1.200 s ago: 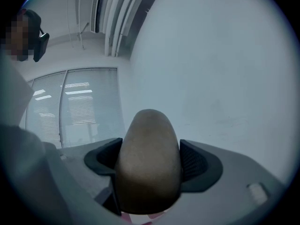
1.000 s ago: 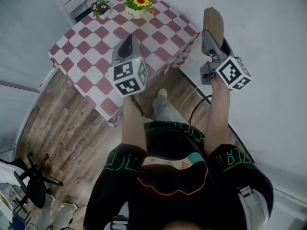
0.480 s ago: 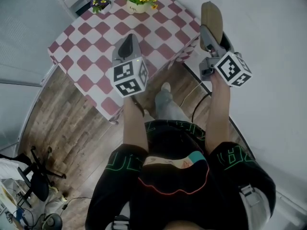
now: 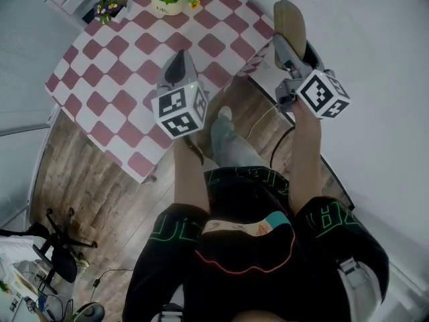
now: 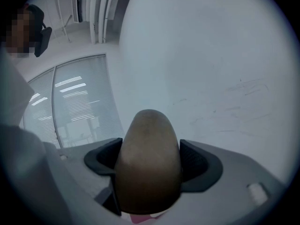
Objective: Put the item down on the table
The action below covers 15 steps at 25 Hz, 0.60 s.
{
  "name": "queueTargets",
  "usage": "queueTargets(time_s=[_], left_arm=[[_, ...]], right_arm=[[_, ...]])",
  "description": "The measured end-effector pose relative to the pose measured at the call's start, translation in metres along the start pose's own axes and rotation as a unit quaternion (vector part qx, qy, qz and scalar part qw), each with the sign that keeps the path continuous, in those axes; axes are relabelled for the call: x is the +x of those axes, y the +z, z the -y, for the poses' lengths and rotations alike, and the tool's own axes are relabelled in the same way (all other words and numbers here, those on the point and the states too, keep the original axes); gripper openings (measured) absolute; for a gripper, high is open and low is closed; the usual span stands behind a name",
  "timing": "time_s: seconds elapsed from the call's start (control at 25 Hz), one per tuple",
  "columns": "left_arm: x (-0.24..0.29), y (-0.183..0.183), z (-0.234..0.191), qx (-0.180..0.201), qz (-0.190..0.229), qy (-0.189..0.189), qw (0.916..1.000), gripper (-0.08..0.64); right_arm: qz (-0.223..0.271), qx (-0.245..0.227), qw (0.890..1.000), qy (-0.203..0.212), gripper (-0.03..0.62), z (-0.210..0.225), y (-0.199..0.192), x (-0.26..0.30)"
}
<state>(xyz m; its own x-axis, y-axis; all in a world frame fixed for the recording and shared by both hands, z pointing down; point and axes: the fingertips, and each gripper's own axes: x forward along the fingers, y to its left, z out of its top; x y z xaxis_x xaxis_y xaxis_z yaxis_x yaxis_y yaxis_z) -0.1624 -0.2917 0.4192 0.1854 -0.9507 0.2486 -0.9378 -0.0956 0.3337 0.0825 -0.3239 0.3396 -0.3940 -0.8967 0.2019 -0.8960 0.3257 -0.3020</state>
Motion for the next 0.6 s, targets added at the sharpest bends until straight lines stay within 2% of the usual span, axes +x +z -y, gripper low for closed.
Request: queueTargets(time_s=[0.32,0.6], left_arm=[[0.075,-0.031,0.019,-0.009,-0.039,0.007,0.9992,0.009],[0.144,-0.044,0.054,-0.03,-0.044,0.005,0.9986,0.009]], right_arm=[[-0.052,-0.047,0.997,-0.021,0.383,0.062,-0.013,0.044],[-0.098,-0.094,0.991,-0.015,0.383,0.108,-0.017,0.082]])
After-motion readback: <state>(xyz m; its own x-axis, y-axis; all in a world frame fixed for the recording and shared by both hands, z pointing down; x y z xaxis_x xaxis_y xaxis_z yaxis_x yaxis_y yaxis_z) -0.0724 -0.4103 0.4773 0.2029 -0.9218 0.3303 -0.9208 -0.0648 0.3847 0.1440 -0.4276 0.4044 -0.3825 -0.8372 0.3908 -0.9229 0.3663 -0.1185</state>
